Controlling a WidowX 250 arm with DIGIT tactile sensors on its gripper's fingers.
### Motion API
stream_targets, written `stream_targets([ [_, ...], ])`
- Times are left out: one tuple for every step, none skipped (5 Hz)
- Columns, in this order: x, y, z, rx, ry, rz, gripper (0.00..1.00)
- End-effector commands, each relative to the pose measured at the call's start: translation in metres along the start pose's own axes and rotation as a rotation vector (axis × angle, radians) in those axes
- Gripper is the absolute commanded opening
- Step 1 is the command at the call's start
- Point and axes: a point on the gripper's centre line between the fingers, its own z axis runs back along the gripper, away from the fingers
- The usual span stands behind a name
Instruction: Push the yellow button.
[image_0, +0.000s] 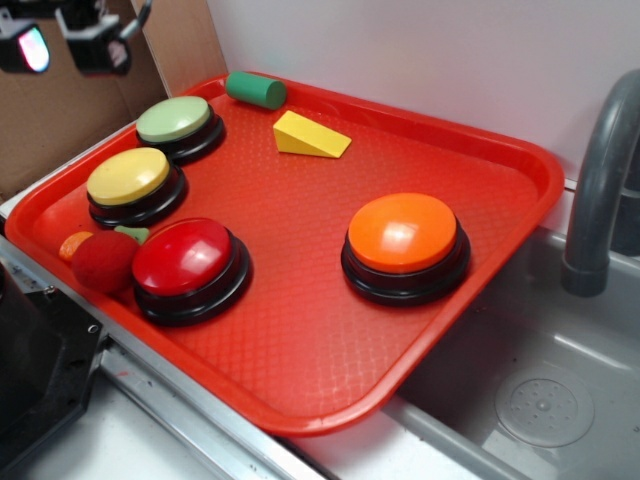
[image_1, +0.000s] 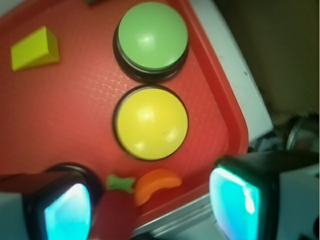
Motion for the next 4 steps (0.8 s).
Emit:
stream_targets([
  [0.003, 0.008, 0.006, 0.002, -0.031, 0.009, 1.00],
  [0.017, 0.004, -0.021, 0.088, -0.011, -0.052, 1.00],
  [0.034, -0.011, -0.045, 0.158, -0.031, -0.169, 1.00],
  [0.032, -0.015, -0.049, 0.131, -0.073, -0.222, 1.00],
])
